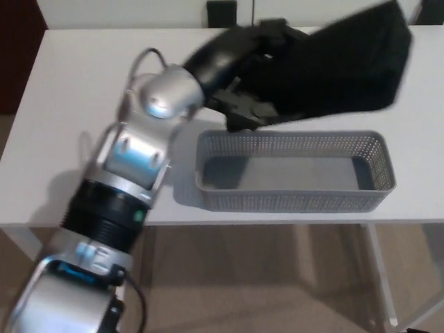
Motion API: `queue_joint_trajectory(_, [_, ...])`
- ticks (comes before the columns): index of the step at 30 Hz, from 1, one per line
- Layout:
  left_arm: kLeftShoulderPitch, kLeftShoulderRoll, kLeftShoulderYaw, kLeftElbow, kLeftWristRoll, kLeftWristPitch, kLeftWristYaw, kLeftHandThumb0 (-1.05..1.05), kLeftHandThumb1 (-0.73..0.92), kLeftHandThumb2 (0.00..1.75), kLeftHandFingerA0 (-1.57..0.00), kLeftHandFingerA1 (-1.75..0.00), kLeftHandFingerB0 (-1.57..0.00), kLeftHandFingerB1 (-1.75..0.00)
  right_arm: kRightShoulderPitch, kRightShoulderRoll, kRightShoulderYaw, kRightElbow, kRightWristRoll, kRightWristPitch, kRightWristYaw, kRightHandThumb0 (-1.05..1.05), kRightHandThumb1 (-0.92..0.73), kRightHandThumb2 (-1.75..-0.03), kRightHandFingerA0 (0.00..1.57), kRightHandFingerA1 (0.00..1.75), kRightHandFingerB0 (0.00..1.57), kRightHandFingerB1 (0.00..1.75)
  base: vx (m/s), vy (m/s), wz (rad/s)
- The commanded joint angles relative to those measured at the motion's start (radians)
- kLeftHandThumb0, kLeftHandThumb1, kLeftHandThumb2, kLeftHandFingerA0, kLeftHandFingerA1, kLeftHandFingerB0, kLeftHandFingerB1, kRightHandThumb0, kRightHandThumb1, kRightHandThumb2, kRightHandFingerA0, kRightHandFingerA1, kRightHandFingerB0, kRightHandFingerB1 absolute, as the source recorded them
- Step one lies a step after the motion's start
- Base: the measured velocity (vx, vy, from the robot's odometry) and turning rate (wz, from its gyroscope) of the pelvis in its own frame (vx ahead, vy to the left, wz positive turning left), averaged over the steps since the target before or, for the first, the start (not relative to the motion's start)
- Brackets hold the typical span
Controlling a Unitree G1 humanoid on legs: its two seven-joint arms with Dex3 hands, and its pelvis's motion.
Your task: The robot walk towards a table in front and pick up a black pencil case on the left hand side and put the pencil case into a small container on the right hand side
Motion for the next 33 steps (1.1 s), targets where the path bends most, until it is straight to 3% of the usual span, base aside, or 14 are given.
queue_joint_trajectory(1, [0.012, -0.022, -0.041, -0.008, 0.04, 0.051, 0.061, -0.12, 0.79, 0.77, -0.97, -1.38, -0.81, -0.93, 0.015, -0.019, 0.003, -0.021, -0.022, 0.034, -0.008, -0.53, -0.63, -0.59, 0.44, 0.38, 0.33, 0.34, 0.0, 0.0, 0.0])
queue_joint_trajectory(6, [0.015, -0.034, -0.056, -0.011, 0.045, 0.07, 0.073, -0.15, 0.78, 0.78, -0.99, -1.41, -0.82, -0.95, 0.018, -0.019, 0.003, -0.032, -0.024, 0.04, -0.006, -0.52, -0.63, -0.59, 0.44, 0.38, 0.33, 0.34, 0.0, 0.0, 0.0])
queue_joint_trajectory(8, [0.016, -0.052, -0.069, -0.01, 0.047, 0.09, 0.077, -0.11, 0.82, 0.72, -1.0, -1.41, -0.83, -0.81, 0.016, -0.018, 0.005, -0.035, -0.026, 0.043, -0.003, -0.52, -0.64, -0.58, 0.44, 0.38, 0.33, 0.34, 0.0, 0.0, 0.0])
queue_joint_trajectory(10, [0.019, -0.052, -0.072, -0.012, 0.047, 0.089, 0.076, -0.11, 0.82, 0.72, -1.0, -1.41, -0.83, -0.81, 0.017, -0.019, 0.007, -0.037, -0.029, 0.043, -0.003, -0.52, -0.64, -0.58, 0.44, 0.38, 0.33, 0.34, 0.0, 0.0, 0.0])
queue_joint_trajectory(11, [0.026, -0.051, -0.077, -0.011, 0.048, 0.085, 0.077, -0.11, 0.83, 0.69, -0.99, -1.31, -0.85, -0.72, 0.019, -0.02, 0.009, -0.041, -0.032, 0.044, -0.004, -0.52, -0.65, -0.59, 0.42, 0.38, 0.32, 0.34, 0.0, 0.0, 0.0])
queue_joint_trajectory(13, [0.037, -0.049, -0.084, -0.009, 0.049, 0.079, 0.079, -0.11, 0.83, 0.69, -0.99, -1.31, -0.85, -0.72, 0.022, -0.021, 0.011, -0.048, -0.036, 0.047, -0.004, -0.52, -0.65, -0.59, 0.42, 0.38, 0.32, 0.34, 0.0, 0.0, 0.0])
queue_joint_trajectory(14, [0.048, -0.054, -0.078, -0.014, 0.041, 0.098, 0.083, -0.12, 0.85, 0.71, -1.01, -1.43, -0.82, -0.89, 0.022, -0.024, 0.014, -0.053, -0.041, 0.055, -0.004, -0.54, -0.65, -0.59, 0.42, 0.38, 0.32, 0.34, 0.0, 0.0, 0.0])
queue_joint_trajectory(15, [0.055, -0.055, -0.077, -0.016, 0.039, 0.104, 0.086, -0.13, 0.83, 0.72, -1.02, -1.43, -0.81, -0.94, 0.024, -0.024, 0.015, -0.059, -0.043, 0.059, -0.004, -0.54, -0.64, -0.6, 0.42, 0.38, 0.32, 0.34, 0.0, 0.0, 0.0])
queue_joint_trajectory(18, [0.064, -0.042, -0.091, -0.016, 0.056, 0.091, 0.09, -0.12, 0.82, 0.71, -0.95, -1.43, -0.79, -0.97, 0.026, -0.023, 0.013, -0.061, -0.038, 0.062, -0.003, -0.52, -0.63, -0.6, 0.43, 0.38, 0.33, 0.34, 0.0, 0.0, 0.0])
queue_joint_trajectory(20, [0.072, -0.028, -0.1, -0.011, 0.065, 0.081, 0.091, -0.13, 0.82, 0.71, -0.93, -1.44, -0.78, -0.97, 0.023, -0.025, 0.013, -0.06, -0.039, 0.066, 0.0, -0.52, -0.64, -0.59, 0.43, 0.38, 0.33, 0.34, 0.0, 0.0, 0.0])
queue_joint_trajectory(21, [0.073, -0.016, -0.101, -0.004, 0.069, 0.074, 0.09, -0.17, 0.81, 0.75, -1.02, -1.43, -0.8, -0.97, 0.019, -0.025, 0.014, -0.063, -0.04, 0.065, 0.001, -0.52, -0.64, -0.59, 0.43, 0.38, 0.33, 0.34, 0.0, 0.0, 0.0])
queue_joint_trajectory(32, [0.083, 0.003, -0.116, 0.013, 0.093, 0.097, 0.105, -0.15, 0.82, 0.75, -1.04, -1.4, -0.79, -0.87, 0.013, -0.023, 0.013, -0.055, -0.033, 0.072, 0.008, -0.54, -0.64, -0.58, 0.42, 0.38, 0.33, 0.34, 0.0, 0.0, 0.0])
queue_joint_trajectory(33, [0.098, 0.011, -0.12, -0.001, 0.098, 0.106, 0.106, -0.15, 0.82, 0.72, -1.04, -1.39, -0.8, -0.77, 0.01, -0.02, 0.016, -0.047, -0.035, 0.07, 0.006, -0.53, -0.64, -0.58, 0.42, 0.38, 0.33, 0.34, 0.0, 0.0, 0.0])
